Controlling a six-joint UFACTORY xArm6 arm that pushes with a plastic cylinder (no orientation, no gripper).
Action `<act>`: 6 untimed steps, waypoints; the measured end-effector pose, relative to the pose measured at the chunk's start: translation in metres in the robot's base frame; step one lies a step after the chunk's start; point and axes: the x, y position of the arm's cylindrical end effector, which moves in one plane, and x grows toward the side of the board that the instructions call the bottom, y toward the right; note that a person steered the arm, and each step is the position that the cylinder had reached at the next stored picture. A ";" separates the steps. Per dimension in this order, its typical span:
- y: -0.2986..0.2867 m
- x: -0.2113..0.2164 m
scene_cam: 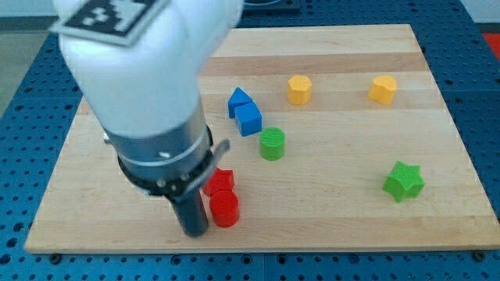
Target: Move the red circle into the blue blocks
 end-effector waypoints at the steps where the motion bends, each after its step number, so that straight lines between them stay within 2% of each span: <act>1: 0.019 -0.048; 2: 0.012 -0.072; 3: -0.017 -0.072; 4: -0.067 -0.028; 5: -0.064 0.027; 6: -0.012 0.027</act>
